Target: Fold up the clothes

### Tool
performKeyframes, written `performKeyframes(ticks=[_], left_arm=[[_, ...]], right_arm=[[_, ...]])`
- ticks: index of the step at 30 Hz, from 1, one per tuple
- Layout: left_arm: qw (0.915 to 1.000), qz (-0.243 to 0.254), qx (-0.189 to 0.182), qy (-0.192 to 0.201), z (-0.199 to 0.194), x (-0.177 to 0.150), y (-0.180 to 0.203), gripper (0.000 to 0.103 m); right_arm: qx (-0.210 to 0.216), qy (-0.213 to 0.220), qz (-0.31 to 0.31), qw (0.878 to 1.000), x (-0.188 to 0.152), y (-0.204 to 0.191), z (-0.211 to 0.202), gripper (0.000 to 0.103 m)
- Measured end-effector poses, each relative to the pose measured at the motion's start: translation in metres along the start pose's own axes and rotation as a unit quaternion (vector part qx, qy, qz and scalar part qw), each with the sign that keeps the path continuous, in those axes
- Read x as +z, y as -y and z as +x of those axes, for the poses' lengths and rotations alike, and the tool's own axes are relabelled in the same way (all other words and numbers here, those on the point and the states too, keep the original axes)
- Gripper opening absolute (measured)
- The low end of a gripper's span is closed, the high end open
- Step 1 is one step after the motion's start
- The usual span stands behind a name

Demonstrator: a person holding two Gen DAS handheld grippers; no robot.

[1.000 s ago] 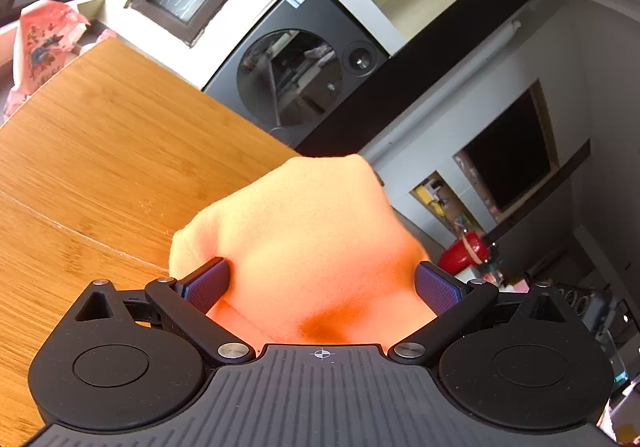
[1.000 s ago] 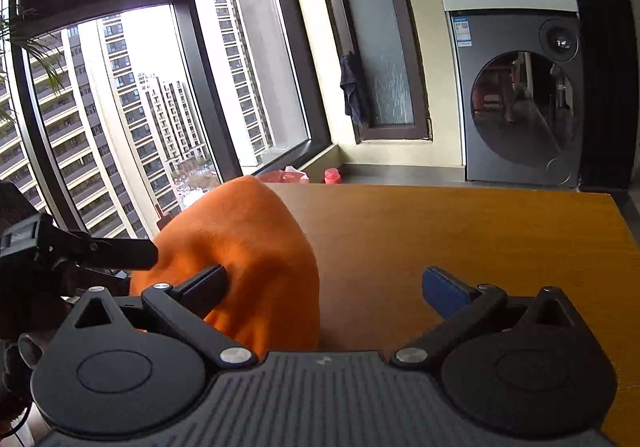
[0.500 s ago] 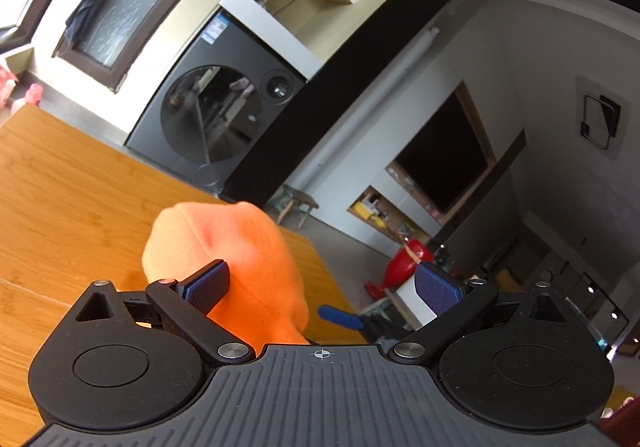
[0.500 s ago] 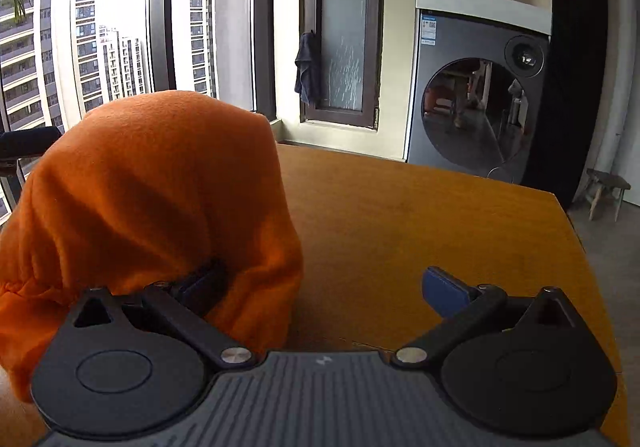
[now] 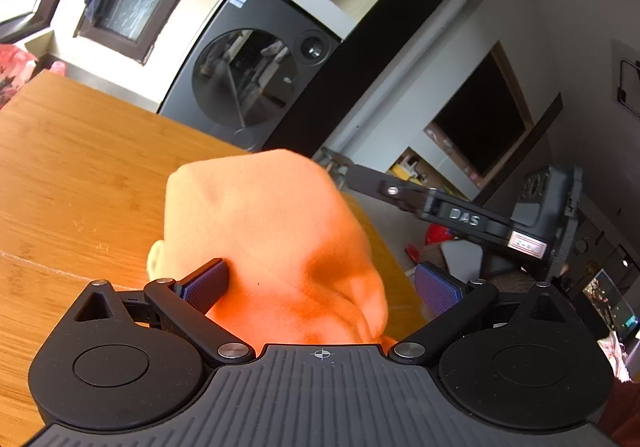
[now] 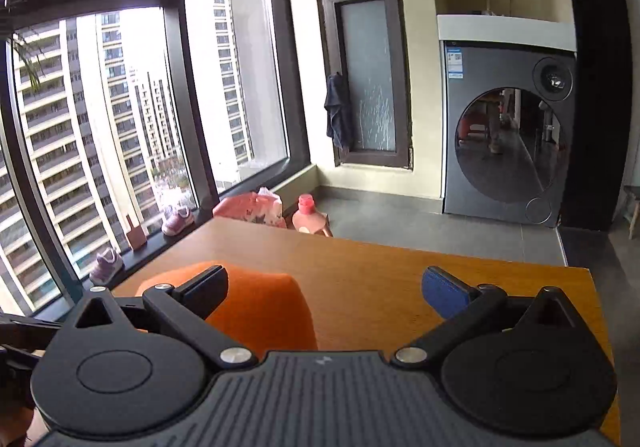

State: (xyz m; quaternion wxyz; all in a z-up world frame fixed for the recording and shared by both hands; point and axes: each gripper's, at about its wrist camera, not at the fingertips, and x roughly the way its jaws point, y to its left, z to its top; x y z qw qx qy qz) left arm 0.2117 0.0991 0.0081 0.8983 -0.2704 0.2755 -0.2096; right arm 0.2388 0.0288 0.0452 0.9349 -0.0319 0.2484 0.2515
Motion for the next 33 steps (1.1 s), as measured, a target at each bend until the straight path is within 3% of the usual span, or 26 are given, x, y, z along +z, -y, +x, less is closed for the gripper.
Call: performKeyframes(ticks=[2, 5, 7, 10, 13, 15, 17, 20, 22, 25, 33], left_arm=[[0.9998, -0.003, 0.013, -0.012, 0.005, -0.003, -0.005, 0.101], [0.9996, -0.003, 0.023, -0.018, 0.006, -0.004, -0.01, 0.101], [0.9996, -0.015, 0.023, -0.005, -0.005, 0.002, -0.015, 0.101], [0.9982, -0.03, 0.017, 0.05, -0.03, 0.017, -0.017, 0.101], [0.9943, -0.035, -0.036, 0.094, -0.047, 0.035, -0.009, 0.101], [0.9929, -0.039, -0.073, 0.085, -0.039, 0.043, 0.0, 0.101], [0.9941, -0.041, -0.083, 0.056, -0.022, 0.044, 0.003, 0.101], [0.9976, -0.051, -0.044, 0.017, 0.007, 0.034, -0.005, 0.101], [0.9984, -0.04, -0.036, 0.02, 0.011, 0.028, -0.007, 0.101], [0.9991, -0.027, -0.023, 0.023, 0.012, 0.023, -0.006, 0.101], [0.9995, 0.016, 0.026, 0.008, 0.017, 0.015, 0.0, 0.102]], right_arm=[[-0.036, -0.049, -0.037, 0.997, -0.01, -0.014, 0.036, 0.103], [-0.024, -0.066, 0.016, 0.997, -0.014, -0.007, 0.052, 0.103], [-0.027, -0.064, 0.016, 0.997, -0.014, -0.006, 0.048, 0.103], [-0.048, -0.045, -0.02, 0.998, -0.017, -0.013, 0.034, 0.103], [-0.06, -0.033, -0.036, 0.997, -0.018, -0.023, 0.031, 0.103], [-0.06, -0.025, -0.042, 0.997, -0.018, -0.03, 0.03, 0.103], [-0.063, -0.009, -0.057, 0.996, -0.017, -0.034, 0.022, 0.103], [-0.065, 0.02, -0.058, 0.996, -0.018, -0.031, -0.006, 0.103], [-0.041, 0.025, -0.039, 0.998, -0.022, -0.024, -0.025, 0.103], [0.051, 0.0, -0.033, 0.998, -0.041, -0.02, -0.048, 0.103], [0.015, -0.032, -0.084, 0.996, -0.074, -0.053, -0.025, 0.103]])
